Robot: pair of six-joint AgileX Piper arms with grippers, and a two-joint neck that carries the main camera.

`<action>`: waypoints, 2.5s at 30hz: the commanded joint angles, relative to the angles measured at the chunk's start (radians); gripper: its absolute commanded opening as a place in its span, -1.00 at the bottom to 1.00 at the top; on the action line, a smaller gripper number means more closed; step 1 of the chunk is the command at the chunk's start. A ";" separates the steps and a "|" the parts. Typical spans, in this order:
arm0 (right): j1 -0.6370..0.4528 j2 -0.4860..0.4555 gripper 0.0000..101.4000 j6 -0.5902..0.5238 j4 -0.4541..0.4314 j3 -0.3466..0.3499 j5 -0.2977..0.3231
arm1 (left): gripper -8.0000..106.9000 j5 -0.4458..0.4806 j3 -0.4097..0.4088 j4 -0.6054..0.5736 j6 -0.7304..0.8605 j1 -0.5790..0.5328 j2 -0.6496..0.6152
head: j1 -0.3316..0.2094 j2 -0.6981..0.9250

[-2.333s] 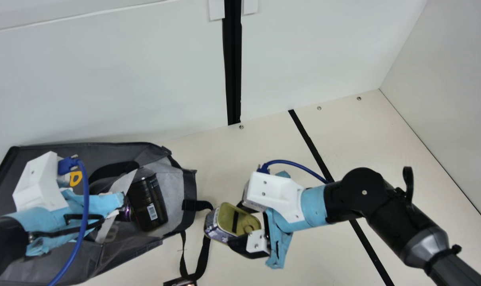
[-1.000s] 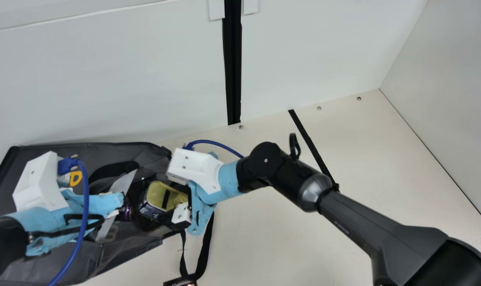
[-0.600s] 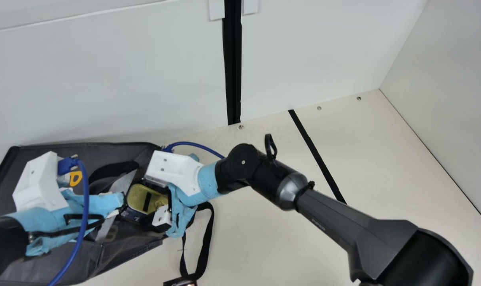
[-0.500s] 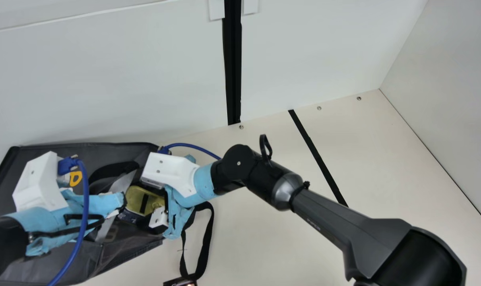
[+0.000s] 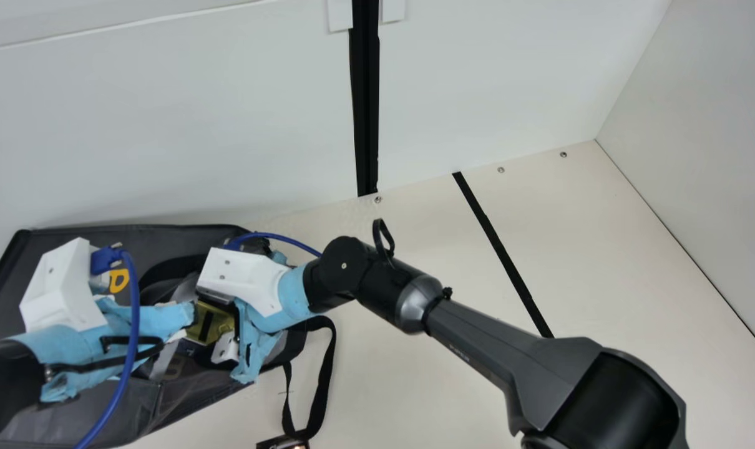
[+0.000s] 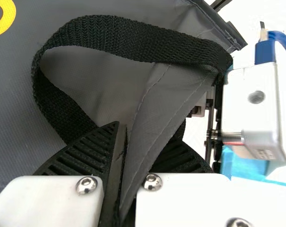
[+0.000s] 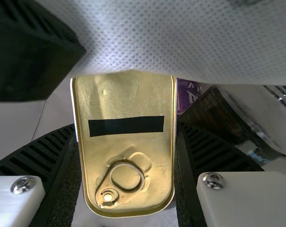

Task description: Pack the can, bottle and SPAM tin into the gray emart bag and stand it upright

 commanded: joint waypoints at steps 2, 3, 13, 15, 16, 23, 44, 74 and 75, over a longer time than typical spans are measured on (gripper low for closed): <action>0.006 0.005 -0.67 0.006 -0.005 -0.003 -0.008 | -1.00 0.000 0.000 0.000 0.000 0.000 0.000 | -0.023 -0.001; 0.008 0.006 -0.60 0.008 -0.006 -0.004 -0.010 | -1.00 0.000 0.000 0.000 0.000 0.000 0.000 | -0.023 -0.001; 0.020 0.010 0.05 0.020 -0.012 -0.005 -0.029 | -1.00 0.000 0.000 0.000 0.000 0.000 0.000 | -0.023 -0.001; 0.022 0.010 0.19 0.021 -0.013 -0.006 -0.031 | -1.00 0.000 0.000 0.000 0.000 0.000 0.000 | -0.023 -0.001; 0.022 0.009 0.25 0.022 -0.013 -0.006 -0.032 | -1.00 0.000 0.000 0.000 0.000 0.000 0.000 | -0.023 -0.001; 0.023 0.003 0.71 0.022 -0.008 -0.002 -0.036 | -1.00 0.000 0.000 0.000 0.000 0.000 0.000 | -0.023 -0.001; -0.044 -0.110 0.87 -0.022 0.028 0.105 0.000 | -1.00 0.000 0.000 0.000 0.000 0.000 0.000 | -0.023 -0.001; -0.227 -0.449 0.87 0.005 -0.013 0.377 0.048 | -1.00 0.000 0.000 0.000 0.000 0.000 0.000 | -0.023 -0.001; -0.234 -0.463 0.87 0.009 -0.018 0.384 0.050 | -1.00 0.000 0.000 0.000 0.000 0.000 0.000 | -0.023 -0.001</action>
